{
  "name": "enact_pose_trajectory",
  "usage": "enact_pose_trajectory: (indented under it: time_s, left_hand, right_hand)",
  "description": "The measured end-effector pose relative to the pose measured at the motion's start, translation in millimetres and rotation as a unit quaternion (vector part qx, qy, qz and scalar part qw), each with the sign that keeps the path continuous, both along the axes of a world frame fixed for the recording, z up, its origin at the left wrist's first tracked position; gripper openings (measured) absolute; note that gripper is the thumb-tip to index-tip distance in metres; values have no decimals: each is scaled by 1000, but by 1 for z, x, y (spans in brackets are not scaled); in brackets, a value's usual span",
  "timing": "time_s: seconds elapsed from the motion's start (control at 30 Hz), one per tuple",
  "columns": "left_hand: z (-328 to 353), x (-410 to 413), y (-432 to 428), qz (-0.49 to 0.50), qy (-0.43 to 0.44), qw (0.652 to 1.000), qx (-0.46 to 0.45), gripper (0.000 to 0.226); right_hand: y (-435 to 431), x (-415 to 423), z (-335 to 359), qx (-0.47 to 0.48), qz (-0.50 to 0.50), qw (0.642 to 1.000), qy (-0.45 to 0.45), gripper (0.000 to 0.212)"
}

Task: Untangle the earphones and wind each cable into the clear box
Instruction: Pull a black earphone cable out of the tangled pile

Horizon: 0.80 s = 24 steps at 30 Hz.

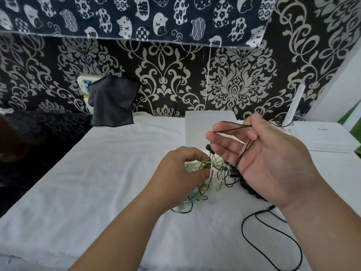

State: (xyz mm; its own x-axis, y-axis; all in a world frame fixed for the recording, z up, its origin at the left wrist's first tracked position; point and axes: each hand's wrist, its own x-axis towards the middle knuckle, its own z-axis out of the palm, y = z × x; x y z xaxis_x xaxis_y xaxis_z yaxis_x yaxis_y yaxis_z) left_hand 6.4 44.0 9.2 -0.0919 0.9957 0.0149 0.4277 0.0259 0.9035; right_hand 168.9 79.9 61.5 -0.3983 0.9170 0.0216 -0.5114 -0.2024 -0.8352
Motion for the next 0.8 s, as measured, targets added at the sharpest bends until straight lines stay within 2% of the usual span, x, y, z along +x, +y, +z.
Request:
enact_pose_trajectory:
  time_s: [0.07, 0.17, 0.3, 0.33, 0.4, 0.5, 0.6, 0.8]
  left_hand:
    - [0, -2, 1, 15, -16, 1000, 10, 9]
    - [2, -4, 1, 43, 8, 999, 25, 14]
    - [2, -5, 0, 67, 33, 996, 39, 23]
    - [2, -4, 0, 76, 40, 995, 46, 23]
    - [3, -2, -2, 89, 43, 993, 66, 24]
    - [7, -1, -3, 94, -19, 992, 81, 22]
    - [8, 0, -3, 91, -78, 991, 51, 21]
    - [6, 7, -3, 119, -30, 991, 62, 19]
  right_hand:
    - [2, 2, 1, 3, -12, 1000, 6, 43]
    - [8, 6, 0, -4, -48, 999, 2, 41]
    - [13, 11, -9, -5, -90, 996, -29, 19]
    - [15, 13, -13, 7, -96, 994, -47, 19]
    - [17, 15, -20, 35, -105, 990, -91, 31]
    - [20, 14, -26, 103, -93, 972, -189, 42]
    - [17, 11, -32, 134, -27, 960, -245, 37]
    - [4, -3, -39, 173, -21, 927, -331, 29]
